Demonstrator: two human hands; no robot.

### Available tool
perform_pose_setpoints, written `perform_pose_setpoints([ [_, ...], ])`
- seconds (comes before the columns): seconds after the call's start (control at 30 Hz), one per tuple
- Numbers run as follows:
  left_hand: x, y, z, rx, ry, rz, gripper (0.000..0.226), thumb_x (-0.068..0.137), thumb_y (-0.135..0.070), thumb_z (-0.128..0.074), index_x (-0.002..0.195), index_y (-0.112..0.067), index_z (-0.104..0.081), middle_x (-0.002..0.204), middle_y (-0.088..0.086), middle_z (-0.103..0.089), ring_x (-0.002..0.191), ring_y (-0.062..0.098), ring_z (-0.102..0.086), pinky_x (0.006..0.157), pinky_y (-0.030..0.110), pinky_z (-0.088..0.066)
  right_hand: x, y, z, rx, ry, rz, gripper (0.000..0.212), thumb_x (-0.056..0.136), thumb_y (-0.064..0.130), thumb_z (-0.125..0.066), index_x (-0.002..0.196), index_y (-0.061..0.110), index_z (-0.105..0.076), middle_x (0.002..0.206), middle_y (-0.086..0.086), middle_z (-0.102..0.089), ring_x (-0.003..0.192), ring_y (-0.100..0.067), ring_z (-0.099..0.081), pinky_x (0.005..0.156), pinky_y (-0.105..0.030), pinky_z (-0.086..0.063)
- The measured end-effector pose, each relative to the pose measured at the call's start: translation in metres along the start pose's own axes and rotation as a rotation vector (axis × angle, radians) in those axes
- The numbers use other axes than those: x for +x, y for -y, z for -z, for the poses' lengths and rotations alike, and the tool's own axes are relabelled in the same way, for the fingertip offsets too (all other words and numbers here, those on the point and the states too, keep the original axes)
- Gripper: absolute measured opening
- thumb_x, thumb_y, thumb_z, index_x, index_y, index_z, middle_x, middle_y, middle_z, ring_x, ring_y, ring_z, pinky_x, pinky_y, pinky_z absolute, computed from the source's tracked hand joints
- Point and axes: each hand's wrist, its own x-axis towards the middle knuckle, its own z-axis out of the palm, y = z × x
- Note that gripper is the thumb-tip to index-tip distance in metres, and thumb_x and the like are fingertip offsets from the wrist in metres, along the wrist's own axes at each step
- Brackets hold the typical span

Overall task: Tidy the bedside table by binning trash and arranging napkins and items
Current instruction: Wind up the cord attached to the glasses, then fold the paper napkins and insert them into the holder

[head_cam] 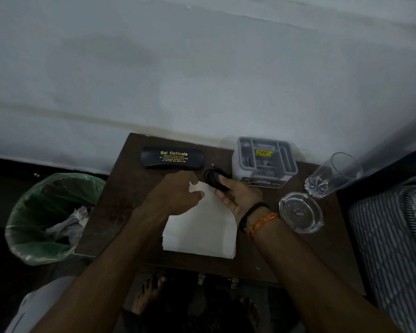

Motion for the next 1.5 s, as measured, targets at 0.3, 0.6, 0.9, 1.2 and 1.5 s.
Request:
perform_pose_setpoints([
  [0.3,0.000,0.006,0.000,0.141,0.085,-0.034,0.053,0.091,-0.041,-0.063,0.136,-0.014,-0.051,0.143,0.004,-0.048,0.129,0.020,-0.047,0.101,0.029,-0.040,0.015,-0.005,-0.020,0.152,-0.058,0.000,0.046,0.089,-0.008,-0.061,0.133,-0.005,-0.048,0.130,-0.025,-0.057,0.112,-0.035,-0.062,0.081,-0.034,-0.054],
  [0.6,0.005,0.008,0.003,0.163,0.023,0.017,0.049,0.091,-0.032,-0.065,0.134,-0.012,-0.052,0.142,0.006,-0.048,0.128,0.022,-0.047,0.098,0.029,-0.040,0.012,0.002,-0.003,-0.670,-0.064,0.399,0.028,0.088,0.001,-0.060,0.115,-0.003,-0.066,0.121,-0.024,-0.065,0.116,-0.038,-0.061,0.103,-0.044,-0.049],
  [0.9,0.013,0.011,0.009,0.143,0.076,0.146,0.034,0.091,-0.013,-0.063,0.123,-0.006,-0.056,0.122,0.012,-0.060,0.096,0.026,-0.064,0.087,0.041,-0.058,-0.002,-0.009,0.027,-1.763,0.121,0.630,0.089,0.071,0.047,-0.079,0.144,0.020,-0.036,0.145,-0.007,-0.040,0.134,-0.030,-0.037,0.109,-0.047,-0.038],
  [1.2,0.016,0.018,0.015,0.112,0.073,0.173,0.031,0.089,-0.014,-0.063,0.119,-0.010,-0.055,0.103,0.007,-0.063,0.083,0.022,-0.067,0.078,0.039,-0.060,-0.005,-0.013,0.027,-1.759,0.039,0.905,0.059,0.070,0.038,-0.081,0.121,0.021,-0.058,0.124,-0.003,-0.049,0.115,-0.023,-0.048,0.098,-0.042,-0.046],
  [1.5,0.013,0.017,0.019,0.141,0.036,0.168,0.041,0.088,-0.010,-0.066,0.126,-0.007,-0.051,0.114,0.013,-0.061,0.091,0.027,-0.062,0.078,0.034,-0.051,-0.007,-0.015,0.032,-1.639,0.116,0.885,0.020,0.078,0.018,-0.072,0.088,0.026,-0.056,0.103,0.006,-0.062,0.093,-0.016,-0.059,0.073,-0.027,-0.045],
])
